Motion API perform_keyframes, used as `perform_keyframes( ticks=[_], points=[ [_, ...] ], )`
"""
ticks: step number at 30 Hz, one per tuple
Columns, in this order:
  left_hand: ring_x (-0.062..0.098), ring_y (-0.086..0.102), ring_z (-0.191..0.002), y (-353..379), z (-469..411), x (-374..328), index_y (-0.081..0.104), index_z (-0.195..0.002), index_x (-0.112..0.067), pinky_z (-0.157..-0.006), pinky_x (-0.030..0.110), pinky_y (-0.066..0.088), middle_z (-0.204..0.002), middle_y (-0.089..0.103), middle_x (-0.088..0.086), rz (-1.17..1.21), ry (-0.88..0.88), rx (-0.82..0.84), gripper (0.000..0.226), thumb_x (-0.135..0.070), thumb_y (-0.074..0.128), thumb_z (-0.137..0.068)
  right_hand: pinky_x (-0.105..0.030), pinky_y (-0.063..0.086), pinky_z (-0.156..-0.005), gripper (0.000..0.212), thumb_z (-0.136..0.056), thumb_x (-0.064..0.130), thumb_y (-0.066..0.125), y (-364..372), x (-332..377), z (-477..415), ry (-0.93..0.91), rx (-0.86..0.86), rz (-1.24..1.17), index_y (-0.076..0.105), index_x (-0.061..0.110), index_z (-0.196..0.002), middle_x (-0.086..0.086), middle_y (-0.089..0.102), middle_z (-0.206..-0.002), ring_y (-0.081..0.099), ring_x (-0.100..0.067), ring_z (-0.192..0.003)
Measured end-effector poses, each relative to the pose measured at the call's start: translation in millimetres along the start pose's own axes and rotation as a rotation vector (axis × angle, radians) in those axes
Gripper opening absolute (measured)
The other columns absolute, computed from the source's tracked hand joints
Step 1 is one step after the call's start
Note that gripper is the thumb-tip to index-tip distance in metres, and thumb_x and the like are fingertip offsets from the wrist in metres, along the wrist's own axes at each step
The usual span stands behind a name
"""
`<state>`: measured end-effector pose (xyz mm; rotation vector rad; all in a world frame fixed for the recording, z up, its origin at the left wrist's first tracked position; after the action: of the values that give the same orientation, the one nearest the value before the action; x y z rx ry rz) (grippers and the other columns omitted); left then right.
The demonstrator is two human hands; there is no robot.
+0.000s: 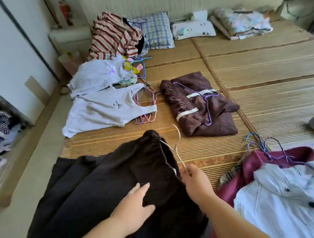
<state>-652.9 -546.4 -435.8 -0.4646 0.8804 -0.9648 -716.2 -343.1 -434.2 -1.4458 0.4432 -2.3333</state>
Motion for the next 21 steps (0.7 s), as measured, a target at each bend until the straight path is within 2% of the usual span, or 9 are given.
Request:
perform_keyframes(
  ticks=[2, 4, 7, 9, 11, 14, 17, 19, 21],
  points=[
    [0.01, 0.013, -0.145, -39.8, 21.6, -29.8, 0.011, -0.148, -0.043, -0.114, 0.03, 0.022, -0.159, 0.005, -0.012, 0.096, 0.052, -0.098, 0.074, -0.042, 0.056, -0.089, -0.016, 0.047, -0.061, 0.012, -0.093, 0.011, 0.049, -9.4, 35.9, 23.0, -0.076, 0.044, -0.087, 0.056, 0.01, -0.083, 0.002, 0.063, -0.081, 0.06, -0.012, -0.073],
    [0.007, 0.007, -0.145, -92.0, 51.3, -61.3, 0.004, -0.149, -0.042, -0.114, 0.029, 0.017, -0.159, 0.002, -0.012, 0.172, 0.105, -0.23, 0.079, -0.041, 0.057, -0.089, -0.01, 0.047, -0.062, 0.013, -0.092, 0.005, 0.051, -20.7, 80.2, 48.3, -0.143, 0.12, -0.091, 0.056, 0.011, -0.081, 0.002, 0.063, -0.081, 0.059, -0.011, -0.073],
    [0.004, 0.001, -0.144, -175.2, 103.8, -100.6, -0.007, -0.148, -0.04, -0.113, 0.026, 0.01, -0.158, -0.005, -0.013, 0.212, 0.153, -0.443, 0.086, -0.041, 0.055, -0.09, -0.016, 0.042, -0.065, 0.019, -0.09, 0.019, 0.055, -34.9, 156.3, 87.3, -0.317, 0.234, 0.128, 0.054, 0.029, -0.074, 0.009, 0.061, -0.074, 0.055, -0.004, -0.071],
    [0.005, 0.0, -0.145, -229.5, 144.3, -122.0, -0.011, -0.148, -0.038, -0.114, 0.027, 0.009, -0.159, -0.005, -0.011, 0.194, 0.18, -0.553, 0.09, -0.04, 0.057, -0.089, -0.018, 0.039, -0.061, 0.016, -0.088, 0.027, 0.053, -46.5, 216.9, 115.8, -0.48, 0.257, 0.335, 0.05, 0.031, -0.073, 0.009, 0.057, -0.072, 0.05, -0.003, -0.067],
    [0.006, 0.006, -0.144, -280.1, 185.8, -139.8, -0.01, -0.149, -0.035, -0.114, 0.024, 0.01, -0.159, 0.0, -0.009, 0.15, 0.229, -0.654, 0.092, -0.038, 0.06, -0.088, -0.026, 0.042, -0.065, 0.007, -0.086, 0.028, 0.053, -53.2, 277.6, 144.5, -0.588, 0.298, 0.415, 0.053, 0.028, -0.078, 0.008, 0.059, -0.076, 0.053, -0.012, -0.073],
    [0.003, 0.021, -0.139, -344.2, 244.3, -152.0, 0.006, -0.152, -0.027, -0.105, 0.013, 0.014, -0.156, 0.017, -0.011, 0.15, 0.278, -0.781, 0.077, -0.031, 0.055, -0.093, -0.022, 0.042, -0.064, 0.01, -0.085, 0.026, 0.054, -51.2, 357.2, 188.9, -0.687, 0.399, 0.444, 0.063, 0.026, -0.083, 0.008, 0.064, -0.078, 0.056, -0.012, -0.078],
    [0.003, 0.04, -0.128, -394.4, 300.7, -151.8, 0.034, -0.145, -0.025, -0.102, 0.018, 0.028, -0.146, 0.042, -0.008, 0.263, 0.315, -0.858, 0.048, -0.028, 0.045, -0.098, -0.014, 0.041, -0.064, 0.02, -0.089, 0.022, 0.05, -37.3, 422.8, 237.8, -0.817, 0.472, 0.435, 0.069, 0.014, -0.089, 0.003, 0.072, -0.086, 0.057, -0.002, -0.072],
    [0.006, 0.05, -0.118, -424.6, 339.6, -141.4, 0.049, -0.133, -0.025, -0.098, 0.02, 0.034, -0.131, 0.057, -0.005, 0.345, 0.302, -0.959, 0.034, -0.026, 0.042, -0.099, -0.007, 0.039, -0.062, 0.022, -0.091, 0.018, 0.048, -23.7, 457.9, 272.6, -0.866, 0.521, 0.406, 0.068, 0.009, -0.089, -0.002, 0.073, -0.089, 0.055, 0.0, -0.068],
    [0.018, 0.059, -0.109, -451.4, 377.0, -122.6, 0.058, -0.11, -0.027, -0.099, 0.032, 0.043, -0.108, 0.065, -0.001, 0.484, 0.304, -1.03, 0.022, -0.02, 0.04, -0.1, -0.019, 0.043, -0.078, 0.022, -0.092, 0.018, 0.046, -3.7, 486.1, 306.2, -0.923, 0.56, 0.39, 0.065, 0.011, -0.082, -0.003, 0.071, -0.093, 0.06, -0.011, -0.083]
  ],
)
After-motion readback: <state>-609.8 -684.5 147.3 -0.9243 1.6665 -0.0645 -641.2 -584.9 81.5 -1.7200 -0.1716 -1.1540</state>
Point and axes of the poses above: each hand's wrist, its own z-axis away from the middle knuckle, its own y-axis out of the palm, x = y × z, the point moved 8 cm from there along -z, towards the middle knuckle
